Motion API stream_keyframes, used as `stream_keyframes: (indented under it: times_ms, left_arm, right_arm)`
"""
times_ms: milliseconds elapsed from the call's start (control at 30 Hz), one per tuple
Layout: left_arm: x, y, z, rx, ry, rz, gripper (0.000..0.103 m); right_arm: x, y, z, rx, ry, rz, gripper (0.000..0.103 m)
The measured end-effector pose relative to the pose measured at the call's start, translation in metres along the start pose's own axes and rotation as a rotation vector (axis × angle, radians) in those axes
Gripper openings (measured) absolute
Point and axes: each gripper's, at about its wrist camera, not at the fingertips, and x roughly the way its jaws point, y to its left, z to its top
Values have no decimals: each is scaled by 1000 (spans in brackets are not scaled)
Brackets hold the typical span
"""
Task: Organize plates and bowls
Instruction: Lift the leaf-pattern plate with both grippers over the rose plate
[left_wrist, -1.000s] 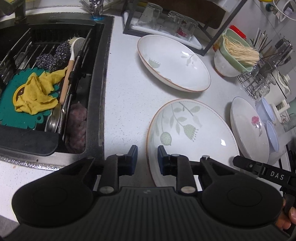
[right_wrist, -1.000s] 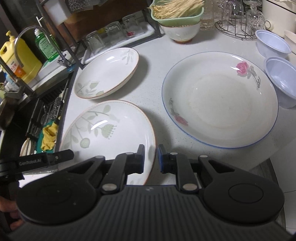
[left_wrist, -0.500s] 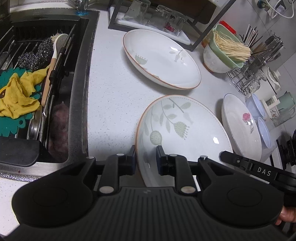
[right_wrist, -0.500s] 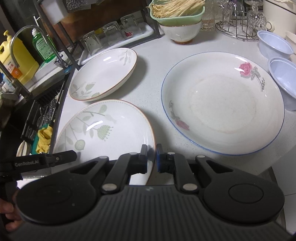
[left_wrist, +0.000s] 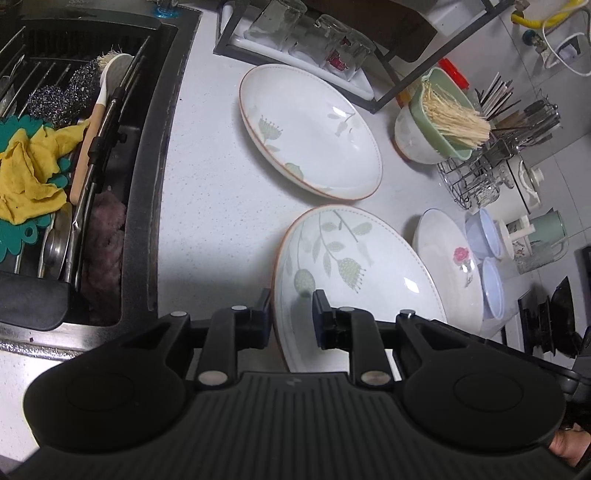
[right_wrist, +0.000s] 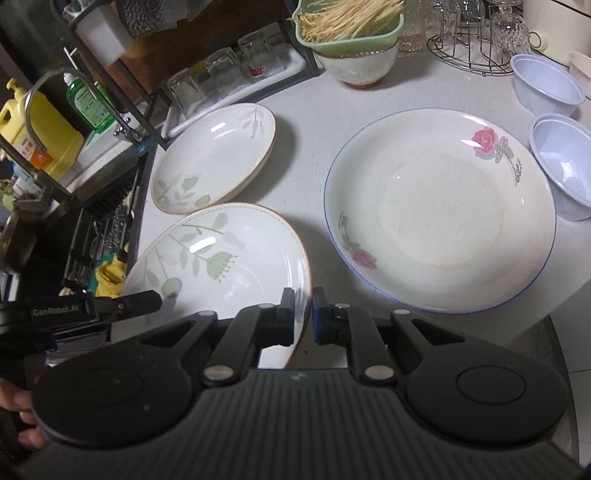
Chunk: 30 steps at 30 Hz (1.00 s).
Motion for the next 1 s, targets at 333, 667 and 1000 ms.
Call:
stream_keyframes:
  times_ms: [333, 667, 1000]
  left_arm:
    - [-18, -34, 30, -16, 18, -54, 24]
    - [16, -66, 42, -27, 28, -48, 24]
    - [68, -101, 53, -102, 70, -83, 24]
  right_arm:
    - [-32, -6, 35, 35, -26, 26, 12]
    - [-33, -45, 64, 25, -26, 68, 12]
    - [-25, -100, 97, 3, 5, 79, 12]
